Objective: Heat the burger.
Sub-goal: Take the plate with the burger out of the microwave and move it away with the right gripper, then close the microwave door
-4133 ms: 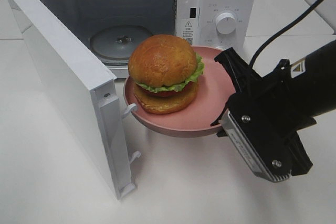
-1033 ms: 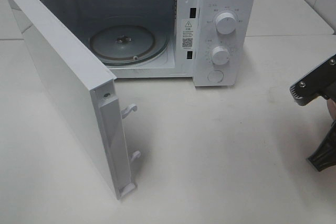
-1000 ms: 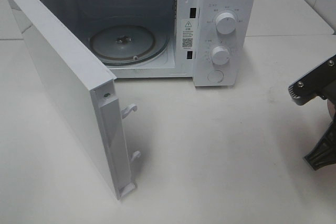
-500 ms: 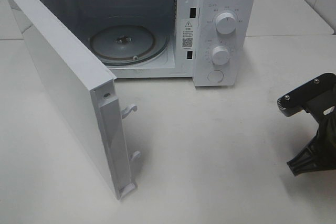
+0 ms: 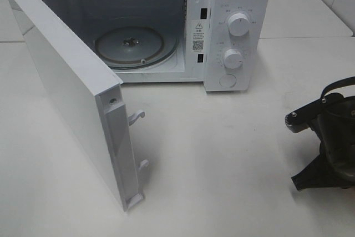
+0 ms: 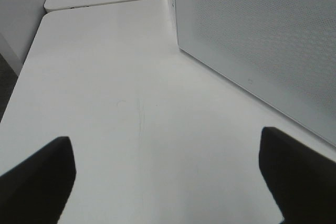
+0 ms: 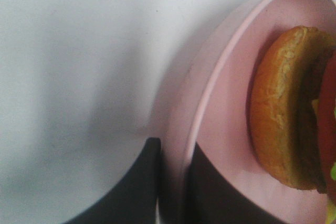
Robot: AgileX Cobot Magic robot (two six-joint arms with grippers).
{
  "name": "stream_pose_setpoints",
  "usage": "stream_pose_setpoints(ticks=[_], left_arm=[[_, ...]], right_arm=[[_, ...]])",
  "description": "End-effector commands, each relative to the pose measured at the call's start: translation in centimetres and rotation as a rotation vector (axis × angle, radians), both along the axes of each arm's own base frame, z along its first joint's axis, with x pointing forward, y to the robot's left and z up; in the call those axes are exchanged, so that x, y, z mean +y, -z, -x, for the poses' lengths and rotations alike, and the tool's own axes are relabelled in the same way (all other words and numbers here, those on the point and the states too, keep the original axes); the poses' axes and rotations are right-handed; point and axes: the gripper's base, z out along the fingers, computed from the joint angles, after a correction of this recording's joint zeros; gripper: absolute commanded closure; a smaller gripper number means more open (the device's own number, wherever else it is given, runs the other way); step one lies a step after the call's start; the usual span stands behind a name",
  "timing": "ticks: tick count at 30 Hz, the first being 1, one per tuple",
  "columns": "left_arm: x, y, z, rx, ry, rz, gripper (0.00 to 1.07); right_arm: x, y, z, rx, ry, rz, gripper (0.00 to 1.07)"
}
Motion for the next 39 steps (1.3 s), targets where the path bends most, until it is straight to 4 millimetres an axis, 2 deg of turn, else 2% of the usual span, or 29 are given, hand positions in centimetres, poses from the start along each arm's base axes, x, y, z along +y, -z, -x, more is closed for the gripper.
stream_pose_setpoints(ticks=[1,8,10,13,15,18,23,29,32,34,39], left_arm=[[0.0,0.0,0.3,-0.019,-0.001,-0.002,0.2],[0.0,0.0,0.3,-0.019,-0.001,-0.002,0.2],[0.0,0.0,0.3,-0.019,-0.001,-0.002,0.2],[0.0,0.0,0.3,-0.019,-0.001,-0.002,0.2],[0.0,0.0,0.3,-0.019,-0.001,-0.002,0.2],[0.0,0.0,0.3,-0.019,-0.001,-0.002,0.2],[0.0,0.0,0.3,-0.019,-0.001,-0.002,0.2],[0.0,0.0,0.3,-0.019,-0.001,-0.002,0.2],[0.0,0.0,0.3,-0.019,-0.001,-0.002,0.2],[0.0,0.0,0.3,-0.019,-0.001,-0.002,0.2],[0.0,0.0,0.3,-0.019,-0.001,-0.002,0.2]], right_arm=[[-0.5,-0.1,-0.4,-0.027,0.0,0.071,1.01],[-0.5,0.9,-0.5,-0.017,0.012,0.087,0.96],[-0.5,1.2,-0.5,-0.006,0.01,0.088,0.89],[-0.4,1.2,-0.5,-0.006,0.008,0.08,0.86],[-0.2,1.2,-0.7,-0.008,0.004,0.065,0.76],[-0.1,1.2,-0.7,-0.004,0.004,0.068,0.7],[-0.1,1.1,-0.6,-0.003,0.02,0.061,0.69],[0.0,-0.9,-0.7,-0.064,0.004,0.016,0.69],[0.0,-1.2,-0.6,-0.067,-0.002,0.008,0.69],[0.0,-2.5,-0.4,-0.08,-0.017,-0.023,0.69],[0.0,-3.7,0.0,-0.087,-0.034,-0.063,0.68]])
